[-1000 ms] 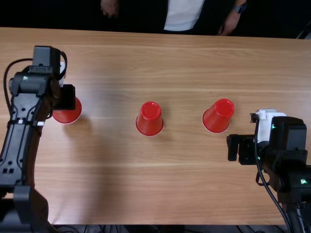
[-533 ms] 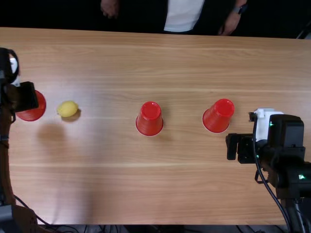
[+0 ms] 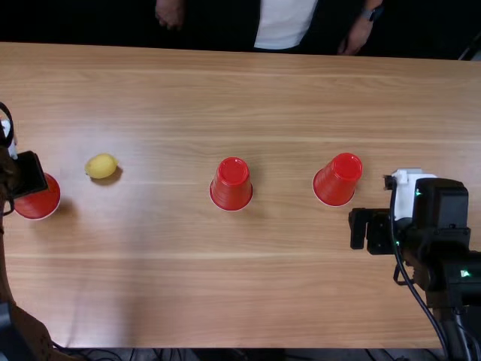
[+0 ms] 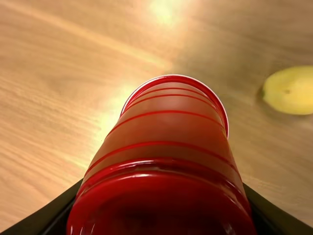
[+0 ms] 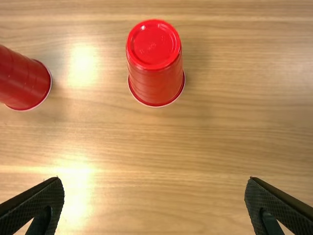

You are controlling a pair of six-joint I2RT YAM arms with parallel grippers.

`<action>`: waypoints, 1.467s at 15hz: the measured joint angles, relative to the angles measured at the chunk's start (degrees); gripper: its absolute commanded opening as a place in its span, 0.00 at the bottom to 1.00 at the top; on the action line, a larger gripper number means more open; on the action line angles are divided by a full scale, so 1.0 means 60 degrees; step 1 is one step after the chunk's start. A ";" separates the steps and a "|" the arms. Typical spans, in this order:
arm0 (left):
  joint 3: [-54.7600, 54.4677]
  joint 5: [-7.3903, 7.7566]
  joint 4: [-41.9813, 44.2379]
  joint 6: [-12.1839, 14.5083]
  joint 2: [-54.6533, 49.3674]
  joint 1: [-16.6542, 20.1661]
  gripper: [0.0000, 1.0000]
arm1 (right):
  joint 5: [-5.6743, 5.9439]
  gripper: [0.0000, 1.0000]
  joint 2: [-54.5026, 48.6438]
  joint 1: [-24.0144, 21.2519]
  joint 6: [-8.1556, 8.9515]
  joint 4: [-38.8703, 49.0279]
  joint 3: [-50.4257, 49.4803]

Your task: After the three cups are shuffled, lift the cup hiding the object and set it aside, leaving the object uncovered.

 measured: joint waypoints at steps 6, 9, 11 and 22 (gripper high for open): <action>-0.0590 -0.0310 0.0408 0.0004 0.0568 0.0004 1.00 | 0.0004 1.00 0.0000 0.0000 0.0004 0.0044 -0.0015; -0.0590 -0.0364 0.0404 0.0007 0.0696 0.0004 1.00 | -0.0004 1.00 0.0000 0.0004 0.0000 0.0044 -0.0015; -0.0590 -0.0390 0.0317 0.0000 0.0696 0.0004 1.00 | 0.0004 1.00 0.0000 0.0004 0.0004 0.0040 -0.0015; -0.0007 -0.0390 -0.0568 0.0000 -0.1887 -0.1861 1.00 | 0.0004 1.00 0.0000 0.0004 0.0000 0.0007 -0.0015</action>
